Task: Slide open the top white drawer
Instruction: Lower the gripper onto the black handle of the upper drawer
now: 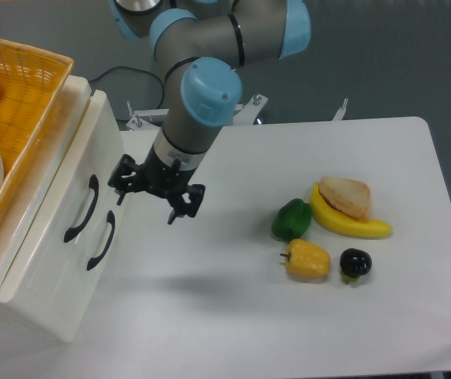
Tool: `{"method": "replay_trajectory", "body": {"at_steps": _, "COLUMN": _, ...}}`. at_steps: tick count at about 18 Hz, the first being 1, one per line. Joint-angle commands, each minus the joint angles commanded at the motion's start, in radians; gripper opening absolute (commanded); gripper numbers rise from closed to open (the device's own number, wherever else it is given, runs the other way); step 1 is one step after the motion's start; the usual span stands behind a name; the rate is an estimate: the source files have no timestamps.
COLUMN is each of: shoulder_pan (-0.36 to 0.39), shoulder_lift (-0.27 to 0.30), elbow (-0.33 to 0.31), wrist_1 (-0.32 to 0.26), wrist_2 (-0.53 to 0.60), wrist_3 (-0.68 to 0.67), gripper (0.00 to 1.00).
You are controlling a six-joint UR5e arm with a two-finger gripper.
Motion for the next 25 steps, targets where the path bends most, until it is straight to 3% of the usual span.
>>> {"method": "replay_trajectory", "body": {"at_steps": 25, "shoulder_pan": -0.058, "shoulder_lift": -0.029, "elbow": -0.014, "wrist_1": 0.009, "wrist_2": 0.003, "wrist_3": -0.057, "gripper": 0.97}}
